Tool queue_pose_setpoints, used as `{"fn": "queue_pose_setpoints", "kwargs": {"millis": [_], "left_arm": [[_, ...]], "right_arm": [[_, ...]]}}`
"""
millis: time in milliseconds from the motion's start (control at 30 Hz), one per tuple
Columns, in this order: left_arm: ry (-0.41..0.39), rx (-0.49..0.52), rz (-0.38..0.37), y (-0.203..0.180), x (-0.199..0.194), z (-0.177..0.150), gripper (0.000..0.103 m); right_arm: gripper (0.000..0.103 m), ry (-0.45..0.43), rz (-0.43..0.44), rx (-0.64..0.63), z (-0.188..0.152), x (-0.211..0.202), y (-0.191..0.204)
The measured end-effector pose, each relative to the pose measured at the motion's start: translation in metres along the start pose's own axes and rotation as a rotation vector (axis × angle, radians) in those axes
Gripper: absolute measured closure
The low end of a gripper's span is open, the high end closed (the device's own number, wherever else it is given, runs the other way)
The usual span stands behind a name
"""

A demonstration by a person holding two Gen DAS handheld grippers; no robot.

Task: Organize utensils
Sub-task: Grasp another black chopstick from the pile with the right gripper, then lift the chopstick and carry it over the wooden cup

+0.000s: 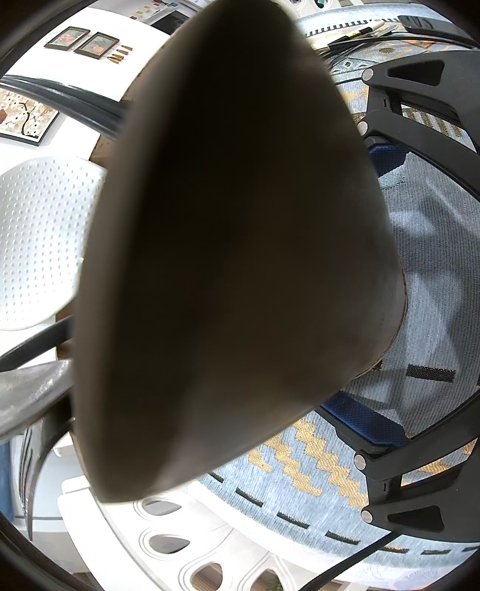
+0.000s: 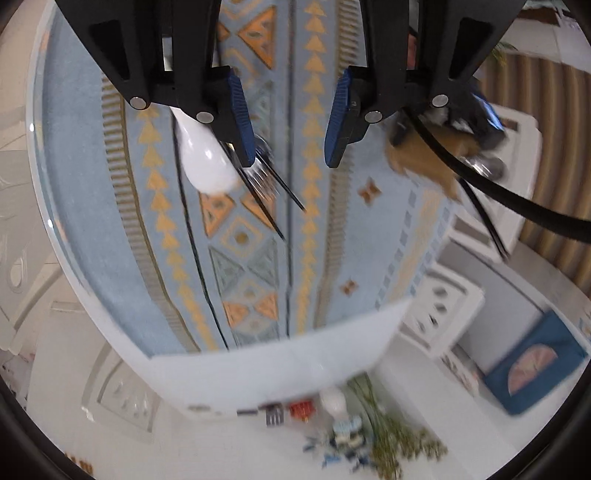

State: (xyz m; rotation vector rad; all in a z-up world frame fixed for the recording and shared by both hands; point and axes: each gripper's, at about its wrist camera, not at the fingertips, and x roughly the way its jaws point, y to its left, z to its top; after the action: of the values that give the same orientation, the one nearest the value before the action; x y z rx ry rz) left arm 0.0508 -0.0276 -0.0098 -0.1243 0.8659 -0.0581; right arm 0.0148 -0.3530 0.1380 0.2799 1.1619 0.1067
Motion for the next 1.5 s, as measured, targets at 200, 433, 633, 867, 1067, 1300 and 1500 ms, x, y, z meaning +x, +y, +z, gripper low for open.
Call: {"fn": "queue_pose_setpoints", "kwargs": {"millis": [200, 433, 633, 867, 1067, 1300, 1500], "left_arm": [[0.000, 0.000, 0.000, 0.000, 0.000, 0.000, 0.000], [0.000, 0.000, -0.001, 0.001, 0.000, 0.000, 0.000], [0.000, 0.000, -0.001, 0.000, 0.000, 0.000, 0.000], [0.000, -0.001, -0.001, 0.001, 0.000, 0.000, 0.000], [0.000, -0.001, -0.001, 0.001, 0.000, 0.000, 0.000], [0.000, -0.001, -0.001, 0.002, 0.000, 0.000, 0.000], [0.000, 0.000, 0.000, 0.002, 0.000, 0.000, 0.000]], "right_arm": [[0.082, 0.228, -0.141, -0.016, -0.030, 0.058, -0.015], [0.083, 0.309, -0.203, -0.031, -0.045, 0.090, -0.026], [0.098, 0.284, -0.220, -0.070, -0.048, 0.092, -0.020], [0.098, 0.135, -0.039, -0.027, -0.037, 0.045, -0.016], [0.098, -0.076, 0.040, -0.058, -0.022, -0.014, 0.009], [0.098, -0.405, 0.056, -0.102, 0.011, -0.080, 0.079], [0.098, -0.592, 0.198, -0.136, 0.028, -0.101, 0.142]]}}
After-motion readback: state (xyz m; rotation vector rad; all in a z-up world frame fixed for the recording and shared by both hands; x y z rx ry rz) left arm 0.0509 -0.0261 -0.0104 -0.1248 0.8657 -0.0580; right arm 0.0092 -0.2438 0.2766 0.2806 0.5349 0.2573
